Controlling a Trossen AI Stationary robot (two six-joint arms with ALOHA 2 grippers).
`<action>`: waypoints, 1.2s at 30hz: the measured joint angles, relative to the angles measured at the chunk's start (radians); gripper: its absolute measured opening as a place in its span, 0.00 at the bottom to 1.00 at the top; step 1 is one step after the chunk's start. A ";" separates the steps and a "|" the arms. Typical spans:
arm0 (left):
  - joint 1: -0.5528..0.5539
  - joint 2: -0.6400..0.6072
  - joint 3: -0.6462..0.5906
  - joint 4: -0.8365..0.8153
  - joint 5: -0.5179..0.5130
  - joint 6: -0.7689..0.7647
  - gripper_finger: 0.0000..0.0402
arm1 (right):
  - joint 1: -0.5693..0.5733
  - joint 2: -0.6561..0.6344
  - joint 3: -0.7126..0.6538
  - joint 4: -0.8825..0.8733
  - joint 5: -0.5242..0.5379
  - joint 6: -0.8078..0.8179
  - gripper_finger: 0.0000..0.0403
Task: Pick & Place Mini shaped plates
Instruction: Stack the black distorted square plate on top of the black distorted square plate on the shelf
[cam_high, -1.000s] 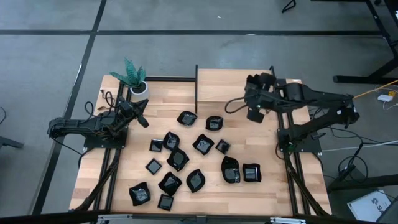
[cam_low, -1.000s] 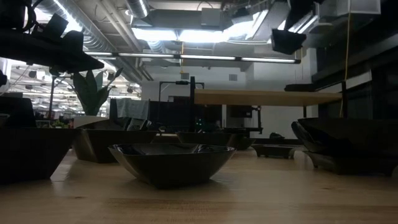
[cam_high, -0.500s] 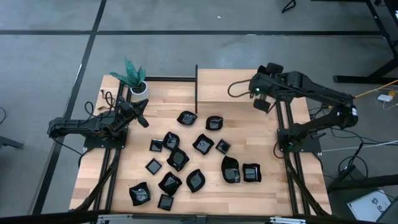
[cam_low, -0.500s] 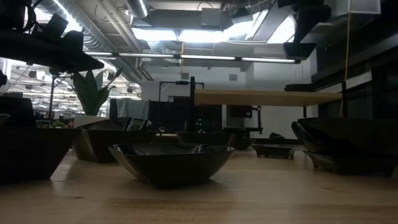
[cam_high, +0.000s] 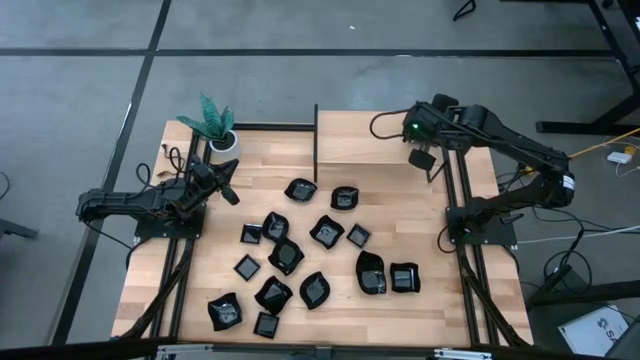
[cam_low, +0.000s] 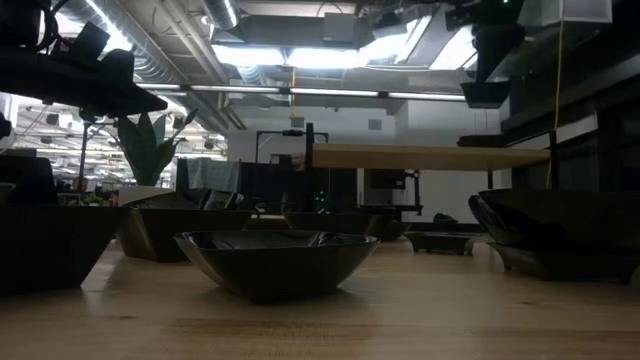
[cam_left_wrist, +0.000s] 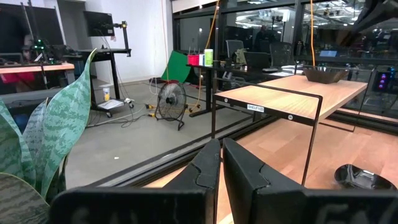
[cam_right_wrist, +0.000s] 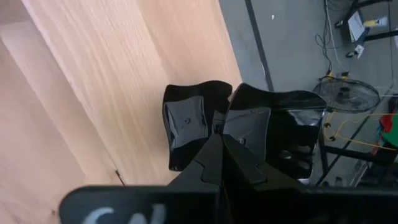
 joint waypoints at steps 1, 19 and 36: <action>0.000 0.000 0.000 0.000 0.000 0.000 0.04 | -0.006 0.000 -0.014 0.012 -0.002 -0.014 0.01; 0.000 0.000 0.000 0.000 0.000 0.000 0.04 | -0.118 0.000 -0.174 0.155 -0.107 -0.115 0.01; 0.000 0.000 0.000 0.000 0.000 0.000 0.04 | -0.136 0.000 -0.223 0.235 -0.114 -0.138 0.01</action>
